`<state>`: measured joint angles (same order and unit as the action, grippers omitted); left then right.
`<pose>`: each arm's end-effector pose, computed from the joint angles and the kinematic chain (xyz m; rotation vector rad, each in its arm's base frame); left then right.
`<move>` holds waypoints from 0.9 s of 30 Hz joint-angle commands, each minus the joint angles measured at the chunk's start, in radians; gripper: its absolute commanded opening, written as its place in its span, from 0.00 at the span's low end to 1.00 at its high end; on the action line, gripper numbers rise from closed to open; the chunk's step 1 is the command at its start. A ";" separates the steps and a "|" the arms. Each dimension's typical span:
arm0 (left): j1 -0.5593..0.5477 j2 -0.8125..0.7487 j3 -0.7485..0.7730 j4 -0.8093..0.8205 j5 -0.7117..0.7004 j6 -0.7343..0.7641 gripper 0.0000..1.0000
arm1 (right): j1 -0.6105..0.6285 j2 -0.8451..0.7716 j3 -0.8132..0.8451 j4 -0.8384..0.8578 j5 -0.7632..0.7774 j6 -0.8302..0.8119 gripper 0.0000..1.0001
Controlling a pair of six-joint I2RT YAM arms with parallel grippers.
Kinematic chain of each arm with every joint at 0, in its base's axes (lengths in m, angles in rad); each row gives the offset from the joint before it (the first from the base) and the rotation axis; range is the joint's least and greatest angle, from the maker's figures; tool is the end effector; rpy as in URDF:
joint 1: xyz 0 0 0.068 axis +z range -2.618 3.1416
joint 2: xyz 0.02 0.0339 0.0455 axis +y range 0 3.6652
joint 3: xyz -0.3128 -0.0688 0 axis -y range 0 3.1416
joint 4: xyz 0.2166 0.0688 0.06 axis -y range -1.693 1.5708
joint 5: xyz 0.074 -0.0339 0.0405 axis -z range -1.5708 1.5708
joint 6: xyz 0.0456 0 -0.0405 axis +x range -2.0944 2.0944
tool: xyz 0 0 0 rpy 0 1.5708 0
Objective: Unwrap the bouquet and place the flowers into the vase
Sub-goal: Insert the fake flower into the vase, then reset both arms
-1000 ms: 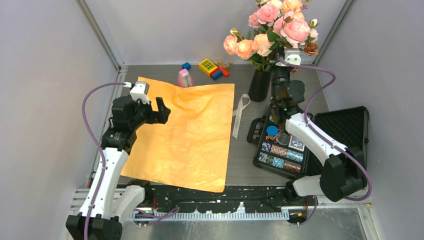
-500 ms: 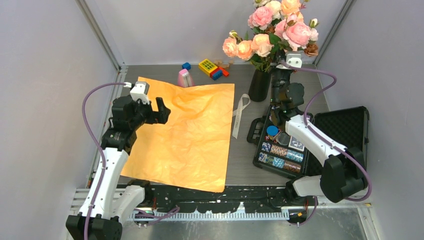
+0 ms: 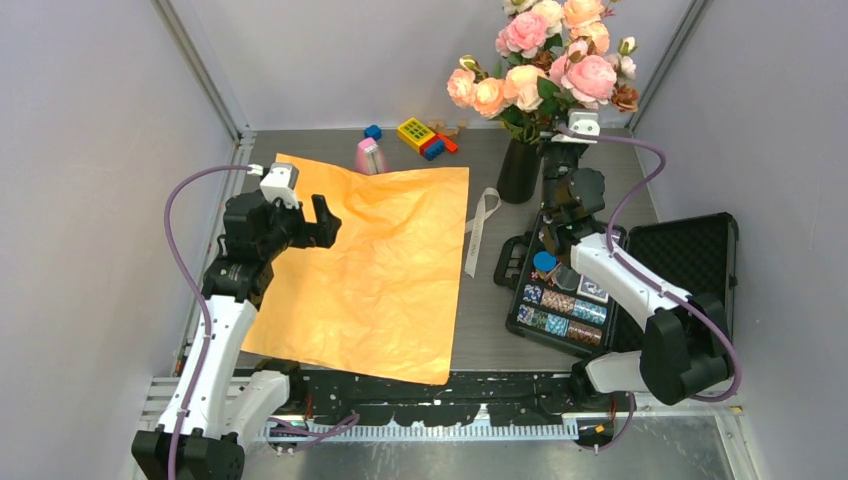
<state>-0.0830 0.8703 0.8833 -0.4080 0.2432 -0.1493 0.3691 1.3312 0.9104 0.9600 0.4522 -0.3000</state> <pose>0.1419 -0.0228 0.3699 0.0950 1.9717 -0.3908 0.2559 0.0776 0.4427 0.0555 1.0908 -0.1710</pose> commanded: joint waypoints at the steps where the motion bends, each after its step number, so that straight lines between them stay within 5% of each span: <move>1: 0.005 -0.022 -0.003 0.048 0.008 -0.003 0.98 | -0.001 0.022 -0.041 -0.115 0.061 0.002 0.01; 18: 0.005 -0.029 -0.004 0.048 0.005 -0.006 0.98 | 0.001 -0.046 -0.106 -0.135 0.041 0.015 0.33; 27: 0.005 -0.035 -0.004 0.047 -0.002 -0.008 0.98 | 0.002 -0.110 -0.155 -0.160 0.031 0.035 0.65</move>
<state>-0.0830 0.8574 0.8799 -0.4080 0.2428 -0.1524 0.3710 1.2839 0.7689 0.7792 0.4778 -0.2890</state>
